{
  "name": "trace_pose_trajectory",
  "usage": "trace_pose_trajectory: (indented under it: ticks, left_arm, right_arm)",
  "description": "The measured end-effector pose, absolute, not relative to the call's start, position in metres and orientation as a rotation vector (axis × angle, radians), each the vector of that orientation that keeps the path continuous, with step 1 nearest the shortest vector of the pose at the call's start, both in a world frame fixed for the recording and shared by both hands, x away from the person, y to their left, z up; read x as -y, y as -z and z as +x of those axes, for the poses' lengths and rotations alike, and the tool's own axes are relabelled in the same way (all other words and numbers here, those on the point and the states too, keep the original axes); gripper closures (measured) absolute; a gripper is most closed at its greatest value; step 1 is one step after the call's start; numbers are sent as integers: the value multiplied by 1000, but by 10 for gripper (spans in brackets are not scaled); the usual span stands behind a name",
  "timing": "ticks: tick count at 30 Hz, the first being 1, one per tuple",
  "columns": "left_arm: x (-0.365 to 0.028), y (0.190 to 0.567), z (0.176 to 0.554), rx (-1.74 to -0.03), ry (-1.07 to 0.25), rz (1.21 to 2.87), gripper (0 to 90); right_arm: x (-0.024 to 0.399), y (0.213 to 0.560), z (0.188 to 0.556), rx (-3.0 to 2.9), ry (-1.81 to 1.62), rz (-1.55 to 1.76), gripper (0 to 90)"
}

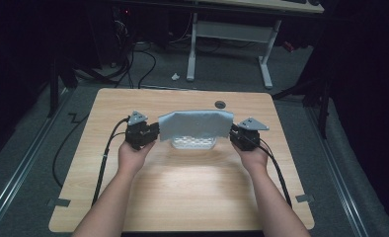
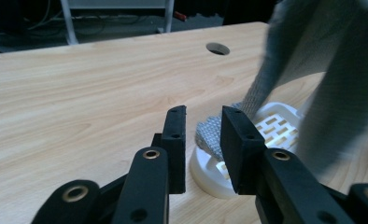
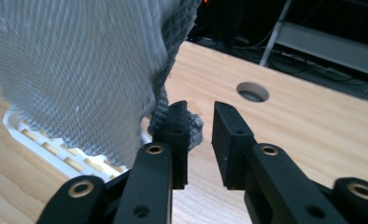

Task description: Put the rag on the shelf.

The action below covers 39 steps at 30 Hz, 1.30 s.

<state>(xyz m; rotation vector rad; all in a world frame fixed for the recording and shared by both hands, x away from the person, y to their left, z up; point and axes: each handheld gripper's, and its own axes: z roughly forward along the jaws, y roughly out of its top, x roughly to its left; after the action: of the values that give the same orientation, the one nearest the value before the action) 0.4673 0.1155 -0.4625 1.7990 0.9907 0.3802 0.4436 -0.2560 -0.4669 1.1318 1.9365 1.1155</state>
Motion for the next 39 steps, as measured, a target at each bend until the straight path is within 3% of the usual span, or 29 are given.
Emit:
trace_pose_trajectory:
  ticks: [29, 39]
  left_arm:
    - [-162, 446, 458, -1045, -466, 1722, 641]
    - [-165, 446, 437, -1010, -503, 1741, 610]
  right_arm:
    - [286, 443, 431, -1853, -1105, 1144, 668]
    - [285, 440, 413, -1842, -1127, 1121, 614]
